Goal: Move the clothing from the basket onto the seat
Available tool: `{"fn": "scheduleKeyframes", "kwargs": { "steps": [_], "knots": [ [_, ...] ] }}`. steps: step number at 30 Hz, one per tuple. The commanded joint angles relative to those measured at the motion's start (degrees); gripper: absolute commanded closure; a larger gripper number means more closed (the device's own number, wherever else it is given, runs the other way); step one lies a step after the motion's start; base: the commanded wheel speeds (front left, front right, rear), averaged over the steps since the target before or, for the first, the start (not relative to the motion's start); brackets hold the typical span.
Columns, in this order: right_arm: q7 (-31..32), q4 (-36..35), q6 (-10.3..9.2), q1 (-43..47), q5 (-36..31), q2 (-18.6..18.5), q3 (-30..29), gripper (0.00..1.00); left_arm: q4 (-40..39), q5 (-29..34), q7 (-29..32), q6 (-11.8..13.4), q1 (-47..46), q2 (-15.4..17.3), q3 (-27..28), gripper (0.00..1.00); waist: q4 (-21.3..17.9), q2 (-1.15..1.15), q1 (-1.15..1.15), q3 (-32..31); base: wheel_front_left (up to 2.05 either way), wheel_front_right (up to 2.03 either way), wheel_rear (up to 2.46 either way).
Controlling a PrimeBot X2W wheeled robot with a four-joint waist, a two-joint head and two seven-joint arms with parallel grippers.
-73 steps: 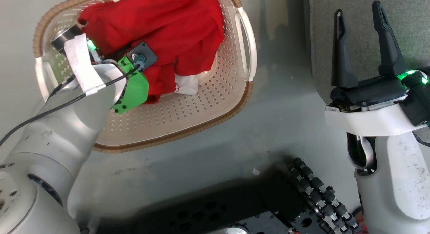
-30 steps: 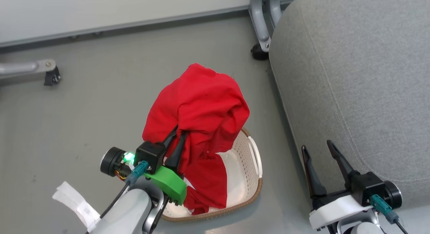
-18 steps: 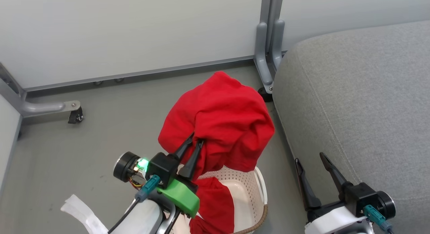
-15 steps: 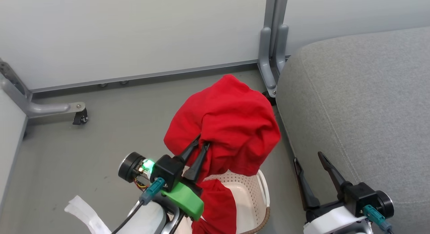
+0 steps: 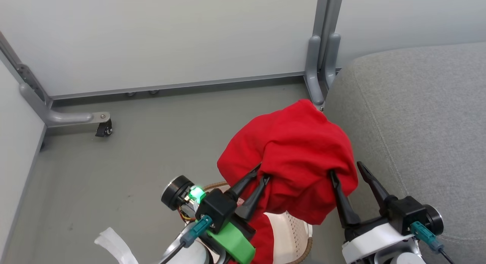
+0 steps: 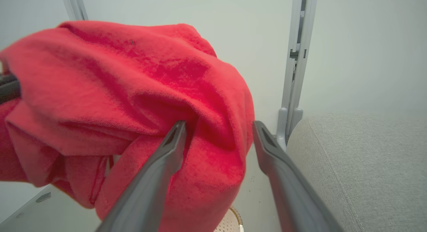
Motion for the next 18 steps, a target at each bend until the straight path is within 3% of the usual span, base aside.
{"fn": "scheduleKeyframes", "kwargs": {
  "steps": [1,5,6,7,8,9,18],
  "knots": [
    [-0.2,0.5,-0.02,-0.4,0.4,0.1,-0.4,0.0,-0.6,0.1,0.0,-0.3,0.9,0.0,-0.1,1.0,0.4,0.0,0.01,0.0,0.0,0.0,0.0],
    [-0.2,2.2,-0.02,-0.8,1.0,-0.1,0.2,0.0,-2.2,0.1,0.7,-0.4,0.9,0.0,-0.9,1.0,1.0,0.0,0.01,0.0,0.0,0.0,0.0],
    [-0.2,2.7,-0.02,-1.0,1.2,-0.3,0.5,0.1,-2.7,0.1,0.8,-0.5,0.9,0.1,-1.1,1.0,1.1,0.0,0.01,0.0,0.0,0.0,0.0],
    [-0.2,3.0,-0.02,-1.1,1.4,-0.3,0.6,0.5,-3.0,0.1,0.9,-0.5,0.9,0.2,-1.1,1.0,1.2,0.0,0.01,0.0,0.0,0.0,0.0],
    [-0.2,3.4,-0.02,-1.2,1.8,-0.4,0.9,0.69,-3.4,0.1,1.2,-0.5,0.8,0.3,-1.2,1.0,1.3,0.0,0.01,0.1,0.0,0.0,0.0],
    [-0.2,3.6,-0.02,-1.2,1.9,-0.5,1.4,1.0,-3.5,0.1,1.2,-0.5,0.8,0.4,-1.3,1.0,1.3,0.0,0.01,0.1,0.0,0.0,0.0],
    [-0.2,3.7,-0.02,-0.9,3.1,-1.5,3.2,1.0,-4.2,-0.8,2.3,-0.5,1.3,1.4,-1.6,1.0,1.0,0.0,0.01,0.7,0.0,0.0,0.0]
  ]
}}
